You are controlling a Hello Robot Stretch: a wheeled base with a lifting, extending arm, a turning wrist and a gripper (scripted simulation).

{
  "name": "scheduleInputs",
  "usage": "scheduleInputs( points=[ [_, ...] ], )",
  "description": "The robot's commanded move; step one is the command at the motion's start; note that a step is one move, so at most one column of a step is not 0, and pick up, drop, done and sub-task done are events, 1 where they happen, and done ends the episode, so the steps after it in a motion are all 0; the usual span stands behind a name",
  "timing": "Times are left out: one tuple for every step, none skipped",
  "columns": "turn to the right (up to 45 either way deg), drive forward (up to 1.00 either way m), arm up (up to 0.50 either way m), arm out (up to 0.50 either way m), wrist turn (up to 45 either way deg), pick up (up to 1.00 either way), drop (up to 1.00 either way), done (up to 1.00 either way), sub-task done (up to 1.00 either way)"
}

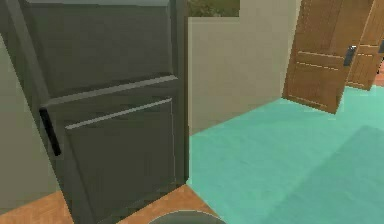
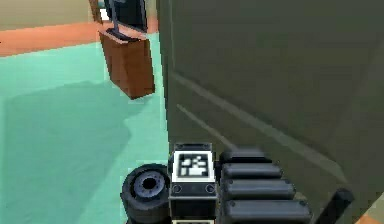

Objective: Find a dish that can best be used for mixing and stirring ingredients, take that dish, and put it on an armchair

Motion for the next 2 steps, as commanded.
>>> scheduleInputs(
  points=[
    [-30.0, 0.00, 0.00, 0.00, 0.0, 0.00, 0.00, 0.00, 0.00],
    [0.0, 0.10, 0.00, 0.00, 0.0, 0.00, 0.00, 0.00, 0.00]
  ],
)
